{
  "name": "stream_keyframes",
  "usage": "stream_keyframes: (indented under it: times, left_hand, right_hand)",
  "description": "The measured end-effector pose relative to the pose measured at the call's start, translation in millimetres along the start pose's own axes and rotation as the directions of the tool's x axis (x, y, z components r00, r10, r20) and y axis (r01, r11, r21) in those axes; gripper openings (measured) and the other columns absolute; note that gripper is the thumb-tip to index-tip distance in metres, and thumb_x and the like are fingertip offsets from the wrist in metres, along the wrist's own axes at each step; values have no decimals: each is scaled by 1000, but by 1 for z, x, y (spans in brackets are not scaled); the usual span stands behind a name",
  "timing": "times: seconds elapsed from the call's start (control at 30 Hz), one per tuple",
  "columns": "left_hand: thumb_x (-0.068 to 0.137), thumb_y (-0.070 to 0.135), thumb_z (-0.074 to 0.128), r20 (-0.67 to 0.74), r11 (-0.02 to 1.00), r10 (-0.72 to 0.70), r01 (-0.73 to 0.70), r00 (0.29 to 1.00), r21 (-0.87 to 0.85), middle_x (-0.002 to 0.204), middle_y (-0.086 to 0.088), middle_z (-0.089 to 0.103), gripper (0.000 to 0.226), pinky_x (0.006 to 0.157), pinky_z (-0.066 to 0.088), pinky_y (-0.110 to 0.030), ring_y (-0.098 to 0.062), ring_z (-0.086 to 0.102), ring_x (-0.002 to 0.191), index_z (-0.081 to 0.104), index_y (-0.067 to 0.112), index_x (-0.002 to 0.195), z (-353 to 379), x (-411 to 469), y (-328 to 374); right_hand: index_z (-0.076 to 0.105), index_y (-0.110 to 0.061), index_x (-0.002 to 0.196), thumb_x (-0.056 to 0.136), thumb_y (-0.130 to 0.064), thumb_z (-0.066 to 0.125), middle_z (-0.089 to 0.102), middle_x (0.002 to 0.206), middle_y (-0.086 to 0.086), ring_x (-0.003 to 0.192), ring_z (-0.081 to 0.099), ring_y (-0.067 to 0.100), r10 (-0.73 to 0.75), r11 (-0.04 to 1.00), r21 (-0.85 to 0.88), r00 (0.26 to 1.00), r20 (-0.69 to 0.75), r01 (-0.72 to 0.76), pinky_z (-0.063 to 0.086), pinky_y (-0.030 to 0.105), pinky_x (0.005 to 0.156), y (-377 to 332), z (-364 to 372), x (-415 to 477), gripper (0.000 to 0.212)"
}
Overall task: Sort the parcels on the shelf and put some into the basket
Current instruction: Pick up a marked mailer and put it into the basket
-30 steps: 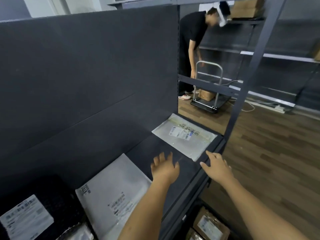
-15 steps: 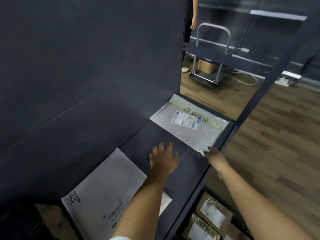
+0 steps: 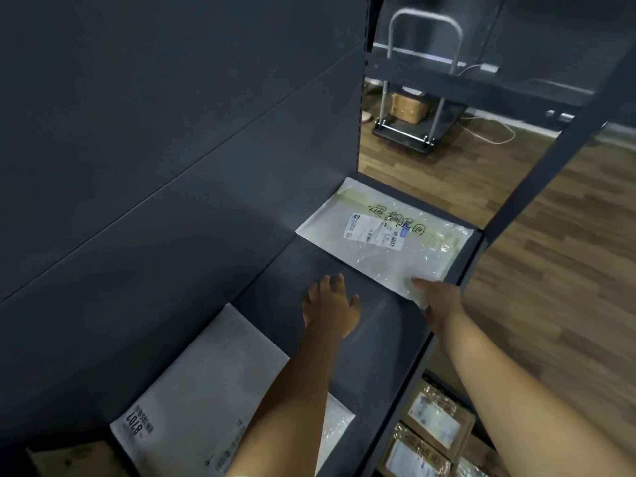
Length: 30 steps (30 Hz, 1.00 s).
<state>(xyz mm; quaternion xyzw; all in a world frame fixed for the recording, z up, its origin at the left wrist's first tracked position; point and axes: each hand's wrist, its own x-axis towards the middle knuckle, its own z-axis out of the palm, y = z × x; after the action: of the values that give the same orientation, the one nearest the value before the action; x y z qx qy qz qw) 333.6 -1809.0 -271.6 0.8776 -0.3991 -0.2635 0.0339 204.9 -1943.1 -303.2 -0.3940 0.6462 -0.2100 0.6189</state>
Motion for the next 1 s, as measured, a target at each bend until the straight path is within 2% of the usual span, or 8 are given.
stream_keyframes:
  times: [0.1,0.23,0.4,0.47,0.63,0.7,0.83,1.0]
  left_hand:
    - [100,43,34,5,998,-41,41,999,-45,161,-12,12,66,116,16,-46,-34,15,145,11,15,154,-2,0,-9]
    - [98,43,38,-50,991,-64,57,997,-117,159,-13,19,66,115,21,-44,-34,22,143,15,12,153,-7,-3,-14]
    - [98,44,40,-87,947,-151,119,985,-297,155,-16,28,67,113,25,-43,-34,27,140,20,8,151,-13,-16,-20]
    - [97,44,42,-90,857,-231,159,969,-490,154,-17,30,70,113,28,-44,-36,30,140,19,5,151,-19,-22,-21]
    - [90,44,58,-72,293,-641,157,764,-943,154,-19,24,82,110,31,-47,-39,32,138,18,6,150,-50,-49,-25]
    - [90,44,58,-69,233,-697,135,714,-963,149,-17,35,74,109,32,-44,-37,38,133,31,4,146,-61,-65,-36]
    - [91,37,60,-107,97,-583,-62,805,-993,113,-5,63,34,88,44,-30,-24,58,101,65,10,111,-77,-119,-61]
    - [86,23,70,-287,116,-561,-269,776,-956,84,5,70,13,66,52,-23,-11,67,76,70,14,95,-84,-207,-96]
  right_hand:
    - [33,-5,118,79,-19,75,49,132,15,112,56,29,120,981,164,990,-72,-107,48,43,98,-8,2,-1,59]
    - [50,-7,127,87,-19,67,65,97,8,72,61,19,60,983,168,993,97,-75,53,25,49,-31,0,-11,46]
    - [45,-8,134,90,4,53,63,107,9,77,61,21,-79,975,220,971,226,28,56,30,54,-43,-14,-27,46]
    - [46,-7,133,89,6,53,65,98,6,75,66,19,-88,979,204,949,301,26,57,26,52,-38,-31,-36,46]
    - [52,-7,128,88,0,57,71,102,10,77,73,19,-80,979,203,888,453,-15,61,33,66,-25,-80,-59,41]
    - [53,-7,127,88,-2,57,72,102,10,80,73,19,-80,975,218,859,505,-38,60,36,71,-28,-91,-69,40]
    - [54,-8,128,89,-3,55,69,110,13,86,72,24,-115,981,194,789,603,-5,59,42,75,-39,-96,-100,39]
    - [51,-9,132,92,-3,51,64,122,17,104,65,32,-207,978,149,627,751,145,57,47,82,-56,-75,-154,41]
